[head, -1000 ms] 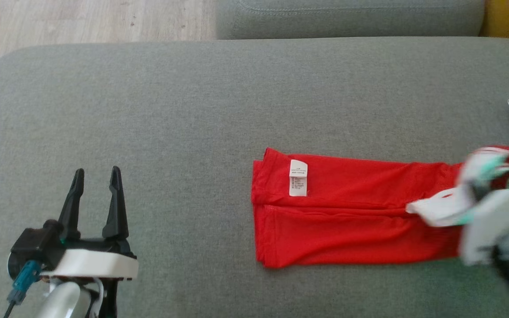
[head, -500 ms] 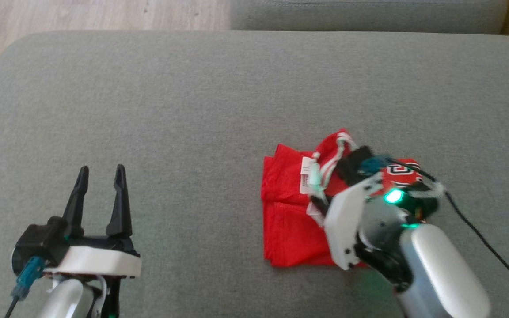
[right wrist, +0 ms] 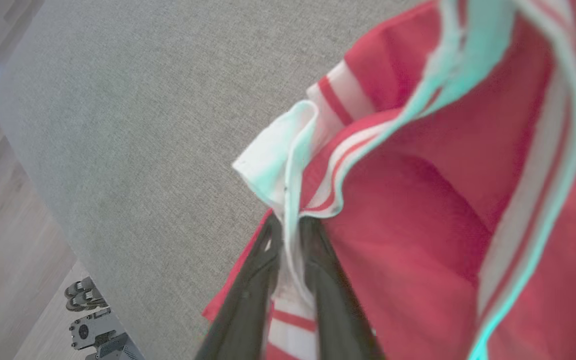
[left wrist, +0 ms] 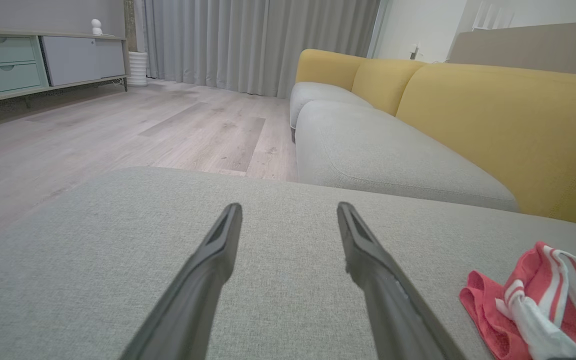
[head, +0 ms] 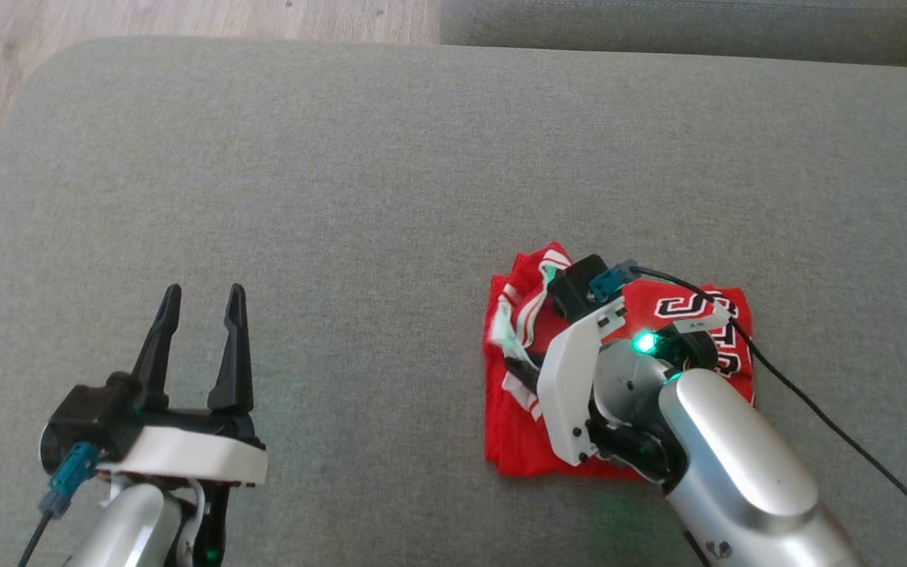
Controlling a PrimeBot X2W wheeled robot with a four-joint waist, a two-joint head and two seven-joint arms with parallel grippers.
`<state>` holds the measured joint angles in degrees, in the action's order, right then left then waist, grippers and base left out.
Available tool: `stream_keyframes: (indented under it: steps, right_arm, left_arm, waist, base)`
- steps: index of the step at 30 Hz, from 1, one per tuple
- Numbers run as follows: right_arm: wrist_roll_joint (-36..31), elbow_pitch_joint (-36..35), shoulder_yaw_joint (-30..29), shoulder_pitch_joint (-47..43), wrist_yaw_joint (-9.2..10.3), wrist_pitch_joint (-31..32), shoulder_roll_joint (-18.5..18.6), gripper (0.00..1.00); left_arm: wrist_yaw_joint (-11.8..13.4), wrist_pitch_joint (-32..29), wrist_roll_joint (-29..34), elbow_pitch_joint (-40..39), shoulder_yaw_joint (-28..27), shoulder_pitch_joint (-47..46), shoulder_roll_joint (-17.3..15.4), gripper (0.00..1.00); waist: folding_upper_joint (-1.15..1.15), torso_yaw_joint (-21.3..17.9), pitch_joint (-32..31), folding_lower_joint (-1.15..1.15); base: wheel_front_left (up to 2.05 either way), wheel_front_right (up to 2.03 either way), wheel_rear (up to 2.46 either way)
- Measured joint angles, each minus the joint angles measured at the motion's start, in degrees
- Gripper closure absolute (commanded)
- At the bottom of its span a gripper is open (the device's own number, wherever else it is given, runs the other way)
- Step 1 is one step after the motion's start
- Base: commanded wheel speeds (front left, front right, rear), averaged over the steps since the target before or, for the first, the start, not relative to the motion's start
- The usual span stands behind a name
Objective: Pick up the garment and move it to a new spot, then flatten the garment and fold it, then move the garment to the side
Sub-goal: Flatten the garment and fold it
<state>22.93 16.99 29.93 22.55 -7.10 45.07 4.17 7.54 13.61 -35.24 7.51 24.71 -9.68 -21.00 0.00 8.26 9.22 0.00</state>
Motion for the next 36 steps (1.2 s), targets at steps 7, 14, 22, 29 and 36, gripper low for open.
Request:
stream_keyframes:
  steps: [7, 14, 22, 29, 36]
  right_arm:
    - [8.13, -2.44, 0.36, 0.36, 0.0, -2.44, 0.01, 0.0]
    - [7.46, -16.77, -10.69, -0.58, 0.0, -8.2, 0.62, 0.0]
    - [-4.33, -25.08, -24.26, -10.96, 0.01, -20.76, 4.65, 0.0]
    - [-10.04, -23.04, -28.92, -19.15, 0.0, -33.59, 4.03, 0.0]
    - [-11.94, -16.78, -32.4, -22.87, 0.0, -41.35, 2.24, 0.0]
  left_arm:
    - [-0.07, 0.01, 0.0, 0.79, 0.11, -0.7, 0.05, 0.0]
    - [-0.04, 0.1, 0.0, 0.91, -0.4, -0.64, -0.04, 0.0]
    - [0.03, 0.18, -0.1, 0.2, -1.38, 0.19, -0.45, 0.0]
    - [0.04, 0.63, -0.05, -0.37, -2.49, 2.13, -0.51, 0.0]
    - [0.01, 0.68, 1.07, -0.54, -3.52, 5.05, -0.04, 0.0]
  waist:
    - [0.0, -0.31, -0.06, 0.0]
    - [0.0, -1.28, -0.54, 0.0]
    - [0.0, -2.81, -1.65, 0.0]
    - [0.0, -4.11, -2.76, 0.0]
    - [0.0, -5.34, -4.91, -0.01]
  base:
    - [0.0, 0.0, 0.0]
    - [0.0, 0.0, 0.0]
    - [0.0, 0.0, 0.0]
    - [0.0, 0.0, 0.0]
    - [0.0, 0.0, 0.0]
